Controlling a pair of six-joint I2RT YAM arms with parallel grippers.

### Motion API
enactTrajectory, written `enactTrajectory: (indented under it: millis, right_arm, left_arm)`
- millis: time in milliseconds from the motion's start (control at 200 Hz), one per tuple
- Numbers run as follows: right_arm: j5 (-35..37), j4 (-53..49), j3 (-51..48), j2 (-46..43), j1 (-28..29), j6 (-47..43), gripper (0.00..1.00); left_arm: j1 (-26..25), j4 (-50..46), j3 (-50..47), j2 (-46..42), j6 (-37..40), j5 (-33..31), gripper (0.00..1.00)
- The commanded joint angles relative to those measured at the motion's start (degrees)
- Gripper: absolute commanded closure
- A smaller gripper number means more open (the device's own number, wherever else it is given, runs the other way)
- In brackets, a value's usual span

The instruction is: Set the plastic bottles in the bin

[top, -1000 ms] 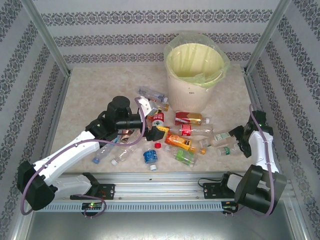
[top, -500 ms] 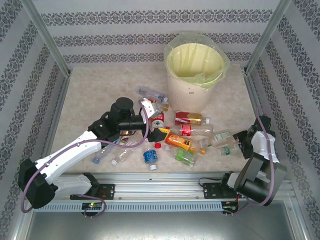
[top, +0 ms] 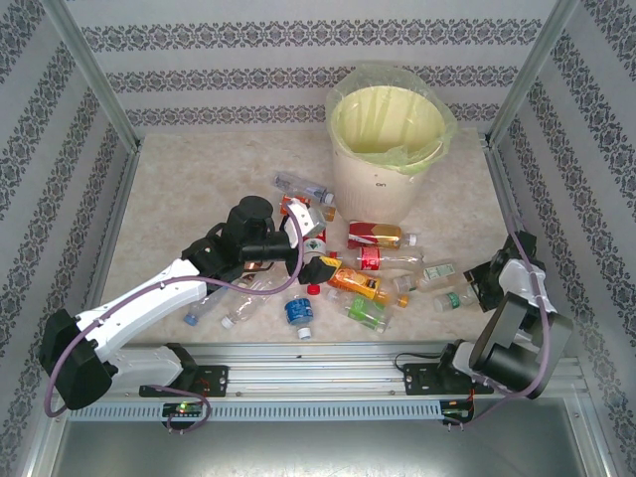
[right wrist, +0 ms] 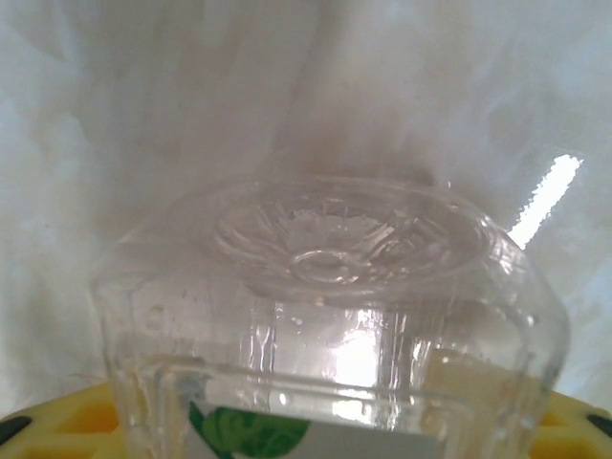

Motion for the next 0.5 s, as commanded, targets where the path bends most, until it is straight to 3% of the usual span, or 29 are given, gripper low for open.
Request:
enactTrajectory:
  millis: [0, 155, 285, 495]
  right_arm:
    - [1.71, -2.31, 2.64, -4.87, -0.53, -0.71, 0.47]
    - [3.77, -6.97, 6.66, -11.67, -0.53, -1.94, 0.48]
    - [3.51, -7.79, 8.60, -16.75, -0.52, -3.25, 0.49]
    - [0.26, -7.69, 14.31, -20.40, 3.51, -4.54, 0.54]
  left_arm:
    - [-0.94, -1.07, 1.09, -1.01, 1.03, -0.21, 0.00]
    - [-0.94, -1.52, 1.38, -3.57, 1.58, -3.57, 0.00]
    - [-1.07, -7.63, 5.41, -3.92, 2.72, -6.73, 0.00]
    - [-1.17, -13.75, 7.11, -6.09, -3.93, -14.67, 0.00]
